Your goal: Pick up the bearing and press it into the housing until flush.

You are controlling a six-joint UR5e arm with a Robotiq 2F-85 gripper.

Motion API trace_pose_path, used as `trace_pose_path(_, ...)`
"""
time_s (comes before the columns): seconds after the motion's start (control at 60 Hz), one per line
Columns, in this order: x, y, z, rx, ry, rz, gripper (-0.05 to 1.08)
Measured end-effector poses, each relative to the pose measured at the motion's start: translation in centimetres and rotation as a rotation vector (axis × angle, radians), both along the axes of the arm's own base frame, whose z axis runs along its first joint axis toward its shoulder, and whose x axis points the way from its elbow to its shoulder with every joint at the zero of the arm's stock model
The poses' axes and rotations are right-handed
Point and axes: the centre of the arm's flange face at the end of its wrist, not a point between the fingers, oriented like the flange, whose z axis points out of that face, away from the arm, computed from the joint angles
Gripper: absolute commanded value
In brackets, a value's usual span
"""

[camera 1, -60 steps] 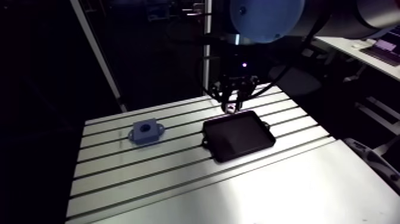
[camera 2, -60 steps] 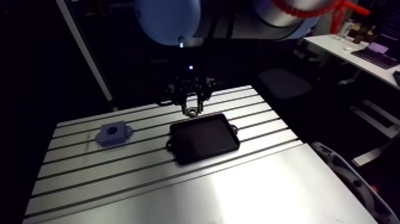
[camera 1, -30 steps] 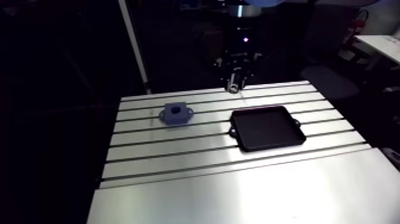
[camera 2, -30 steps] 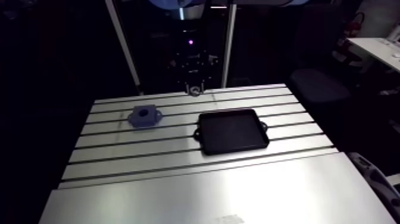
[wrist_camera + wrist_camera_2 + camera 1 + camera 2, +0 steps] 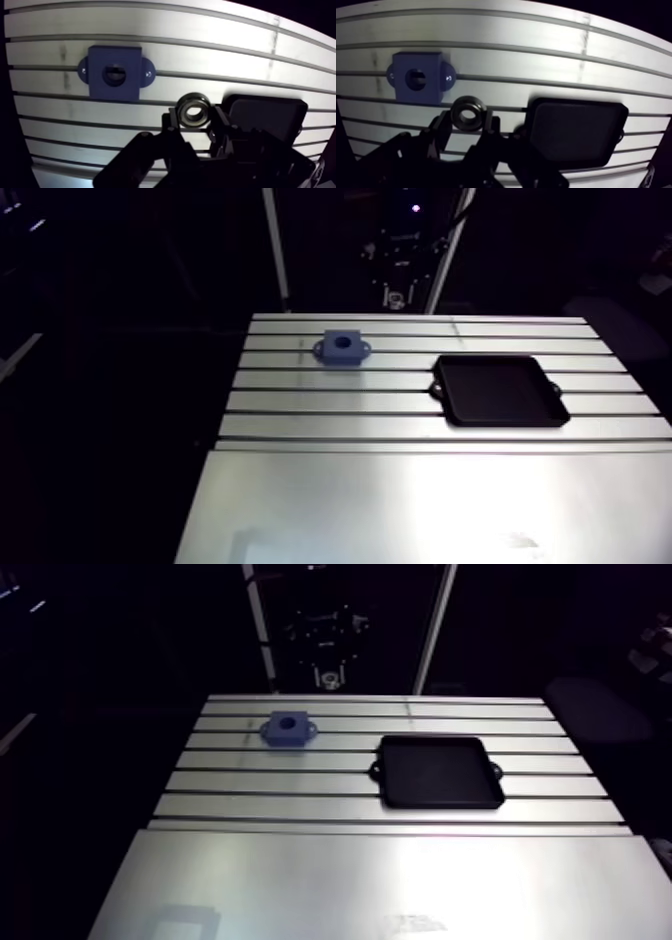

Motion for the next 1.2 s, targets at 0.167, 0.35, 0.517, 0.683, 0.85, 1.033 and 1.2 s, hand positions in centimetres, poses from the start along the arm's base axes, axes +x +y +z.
trace_pose_path(0.167,-0.7,-3.2,-0.4,0.000,0.002,0.036,0.63)
trace_pose_path(0.35,-1.3,-5.9,-1.5,-0.004,-0.005,0.067,0.63)
trace_pose_path(0.517,-1.7,-6.8,-2.6,-0.009,-0.017,0.076,0.63)
trace_pose_path(0.683,-2.0,-7.0,-3.2,-0.011,-0.025,0.078,0.63)
trace_pose_path(0.85,-1.8,-7.3,-4.0,-0.011,-0.036,0.083,0.63)
trace_pose_path(1.033,-1.7,-7.7,-4.9,-0.011,-0.046,0.089,0.63)
trace_pose_path(1.2,-1.7,-8.0,-5.9,-0.012,-0.050,0.092,0.64)
